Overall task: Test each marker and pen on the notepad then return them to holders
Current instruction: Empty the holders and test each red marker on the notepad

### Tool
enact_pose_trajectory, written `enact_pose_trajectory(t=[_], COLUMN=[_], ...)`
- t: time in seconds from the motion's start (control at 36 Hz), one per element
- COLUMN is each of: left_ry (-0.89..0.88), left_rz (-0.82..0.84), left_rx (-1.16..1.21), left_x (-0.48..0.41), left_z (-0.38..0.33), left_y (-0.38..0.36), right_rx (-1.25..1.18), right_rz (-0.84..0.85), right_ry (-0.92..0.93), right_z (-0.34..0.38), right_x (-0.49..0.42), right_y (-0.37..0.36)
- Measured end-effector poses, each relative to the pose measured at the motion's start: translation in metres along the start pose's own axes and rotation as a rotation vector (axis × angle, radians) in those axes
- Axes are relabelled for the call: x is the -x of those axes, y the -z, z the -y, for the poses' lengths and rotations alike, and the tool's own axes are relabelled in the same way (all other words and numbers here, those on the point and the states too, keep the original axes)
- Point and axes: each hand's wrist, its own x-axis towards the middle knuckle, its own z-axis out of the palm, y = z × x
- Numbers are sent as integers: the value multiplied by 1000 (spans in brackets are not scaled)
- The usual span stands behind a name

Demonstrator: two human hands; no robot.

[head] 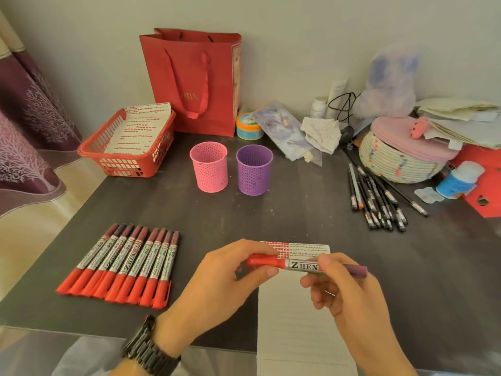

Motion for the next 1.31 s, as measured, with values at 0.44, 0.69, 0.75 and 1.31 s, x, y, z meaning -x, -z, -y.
enact_pose_trajectory(t=[0.44, 0.69, 0.75, 1.31], left_ry=[-54, -81, -100, 367], left_rz=[169, 189, 165, -296], left_rx=[-52, -38, 53, 1556], left_x=[17, 21, 20, -11], left_z=[9, 9, 6, -45], left_y=[7, 8, 10, -28], right_rx=[688, 533, 338, -177], right_rz=[231, 140, 112, -172], right_ry=[110, 97, 22, -83], right_z=[-4, -25, -28, -54], right_x=[23, 39, 41, 68], right_y=[19, 15, 12, -43])
